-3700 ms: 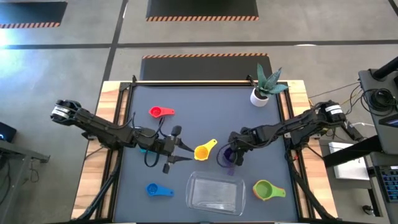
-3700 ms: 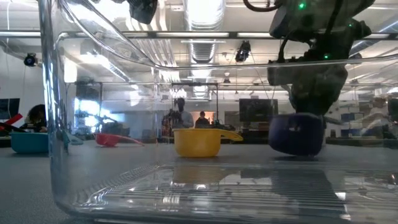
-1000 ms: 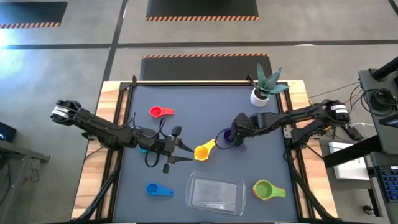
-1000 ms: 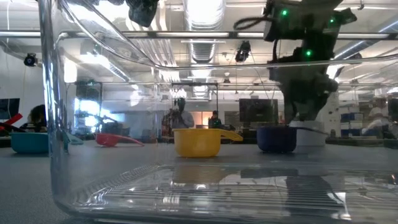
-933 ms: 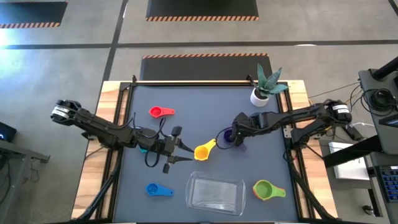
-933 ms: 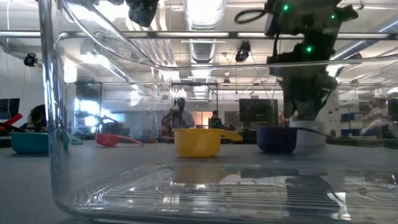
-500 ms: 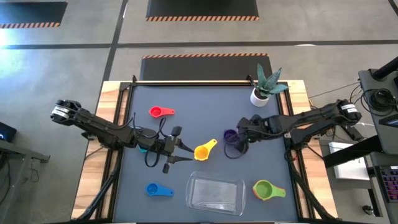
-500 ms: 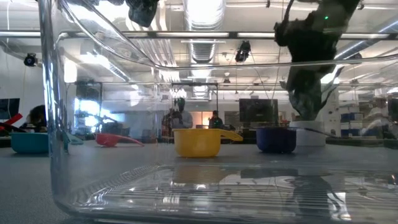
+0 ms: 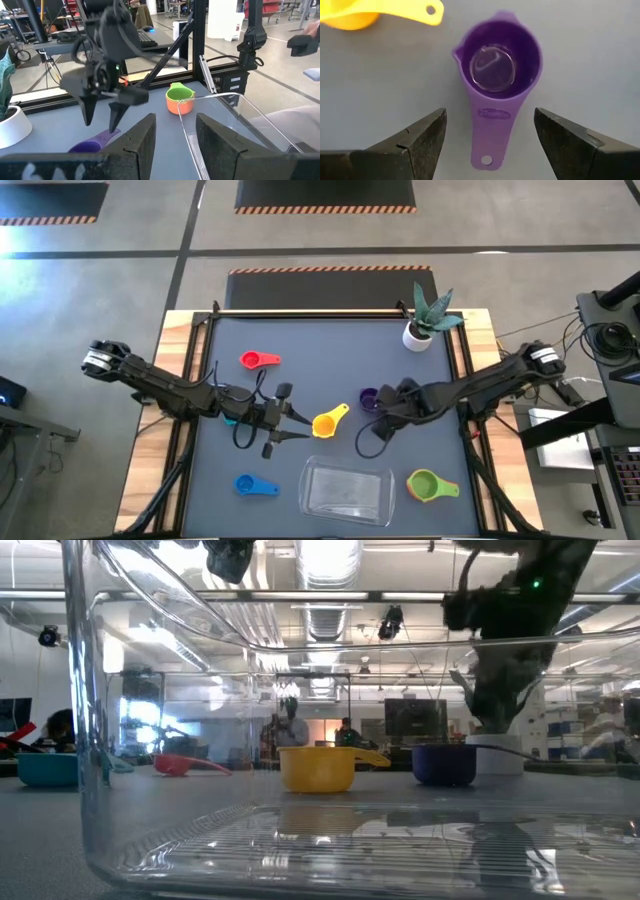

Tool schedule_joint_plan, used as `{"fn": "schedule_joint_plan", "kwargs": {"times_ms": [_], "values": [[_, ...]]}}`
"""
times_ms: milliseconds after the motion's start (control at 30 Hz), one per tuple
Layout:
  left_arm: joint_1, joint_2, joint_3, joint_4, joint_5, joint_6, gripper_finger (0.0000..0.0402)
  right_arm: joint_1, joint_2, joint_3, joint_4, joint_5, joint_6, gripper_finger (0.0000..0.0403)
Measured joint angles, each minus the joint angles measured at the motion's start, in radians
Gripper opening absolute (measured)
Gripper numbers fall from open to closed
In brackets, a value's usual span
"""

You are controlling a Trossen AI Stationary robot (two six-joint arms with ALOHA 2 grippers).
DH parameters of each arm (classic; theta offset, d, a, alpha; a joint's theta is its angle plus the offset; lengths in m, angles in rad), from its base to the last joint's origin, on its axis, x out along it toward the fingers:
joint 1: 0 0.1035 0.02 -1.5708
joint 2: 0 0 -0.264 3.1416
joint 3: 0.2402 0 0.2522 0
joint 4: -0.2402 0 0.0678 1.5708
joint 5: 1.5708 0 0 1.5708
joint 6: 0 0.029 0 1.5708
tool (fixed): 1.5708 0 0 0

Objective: Nest measuring cups in basket
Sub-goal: Stack the violet measuring cup on top of the green measuring cup

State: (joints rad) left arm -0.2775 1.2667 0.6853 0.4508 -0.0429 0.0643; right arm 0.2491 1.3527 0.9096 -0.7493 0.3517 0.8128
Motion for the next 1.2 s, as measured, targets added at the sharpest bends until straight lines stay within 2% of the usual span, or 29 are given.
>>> {"fn": "schedule_joint_plan", "kwargs": {"times_ms": [100,433,667,800,933,1200], "values": [[0.000,0.000,0.000,-0.002,0.000,0.000,0.0123,-0.001,0.054,0.000,0.000,-0.004,0.062,0.0290],[0.000,0.000,0.000,-0.008,0.000,0.000,0.0123,0.000,0.143,0.000,-0.001,-0.010,0.028,0.0287],[0.000,0.000,0.000,-0.009,0.000,-0.004,0.0123,-0.002,0.130,-0.006,0.007,-0.012,-0.021,0.0228],[0.000,0.000,0.000,-0.010,0.000,-0.004,0.0123,-0.023,0.127,-0.025,0.035,-0.059,-0.045,0.0194],[0.000,0.000,0.000,-0.010,0.000,-0.004,0.0123,-0.055,0.127,-0.056,0.096,-0.111,-0.066,0.0178],[0.000,0.000,0.000,-0.010,0.000,-0.004,0.0123,-0.078,0.123,-0.065,0.116,-0.125,-0.125,0.0154]]}}
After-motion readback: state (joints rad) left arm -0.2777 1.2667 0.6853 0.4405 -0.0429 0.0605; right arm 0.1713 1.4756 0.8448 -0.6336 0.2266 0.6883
